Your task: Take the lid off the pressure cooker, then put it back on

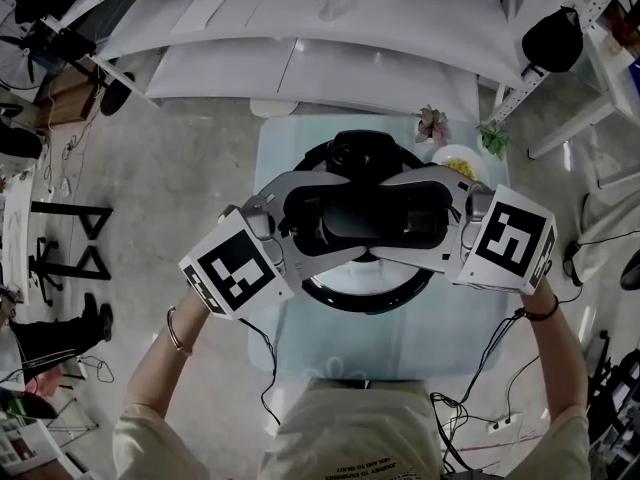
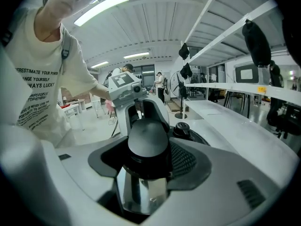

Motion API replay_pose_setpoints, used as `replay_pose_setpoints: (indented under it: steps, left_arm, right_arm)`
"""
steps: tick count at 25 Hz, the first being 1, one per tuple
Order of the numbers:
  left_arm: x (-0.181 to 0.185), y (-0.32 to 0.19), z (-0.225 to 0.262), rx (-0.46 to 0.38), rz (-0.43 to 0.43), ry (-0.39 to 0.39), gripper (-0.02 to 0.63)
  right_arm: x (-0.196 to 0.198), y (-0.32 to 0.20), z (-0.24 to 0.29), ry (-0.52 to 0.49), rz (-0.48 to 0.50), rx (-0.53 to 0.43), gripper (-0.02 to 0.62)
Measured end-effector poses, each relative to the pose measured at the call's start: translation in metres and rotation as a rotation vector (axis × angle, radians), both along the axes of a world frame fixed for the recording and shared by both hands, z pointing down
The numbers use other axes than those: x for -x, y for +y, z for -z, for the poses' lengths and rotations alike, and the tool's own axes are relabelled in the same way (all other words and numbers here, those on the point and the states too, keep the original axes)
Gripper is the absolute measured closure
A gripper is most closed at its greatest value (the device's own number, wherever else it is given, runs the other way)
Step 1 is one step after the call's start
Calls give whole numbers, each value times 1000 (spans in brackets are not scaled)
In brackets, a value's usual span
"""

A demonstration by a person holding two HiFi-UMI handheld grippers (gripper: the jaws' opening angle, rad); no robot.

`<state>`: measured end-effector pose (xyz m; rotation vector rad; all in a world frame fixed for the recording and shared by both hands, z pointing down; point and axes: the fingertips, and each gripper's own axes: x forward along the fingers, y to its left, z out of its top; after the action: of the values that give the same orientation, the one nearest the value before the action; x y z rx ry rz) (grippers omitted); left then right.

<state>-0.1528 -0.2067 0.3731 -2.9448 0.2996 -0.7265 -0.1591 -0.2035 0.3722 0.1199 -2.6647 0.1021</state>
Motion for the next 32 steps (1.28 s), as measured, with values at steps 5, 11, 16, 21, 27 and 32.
replay_pose_setpoints:
  steps: [5,11,16,21,27,32]
  left_arm:
    - [-1,1,-1,-5,15,0,313]
    - [0,1,-1,15,17,-15,314]
    - [1,1,4,27,11,-20,314]
    - [0,4,12,11,12,-17,314]
    - [-3,8,24,-8,7,-18,314]
    - [-10,11,35,-18,4,-13,314]
  right_arm:
    - [-1,1,-2,1,-4,-1,325]
    - [0,1,-1,10,11,-13,325]
    - [1,1,5,6,5,-14,327]
    - [0,5,13,-4,6,-34,327]
    - [-3,8,25,-15,0,-50,327]
    - [-10,12,36,-17,-16,-56,327]
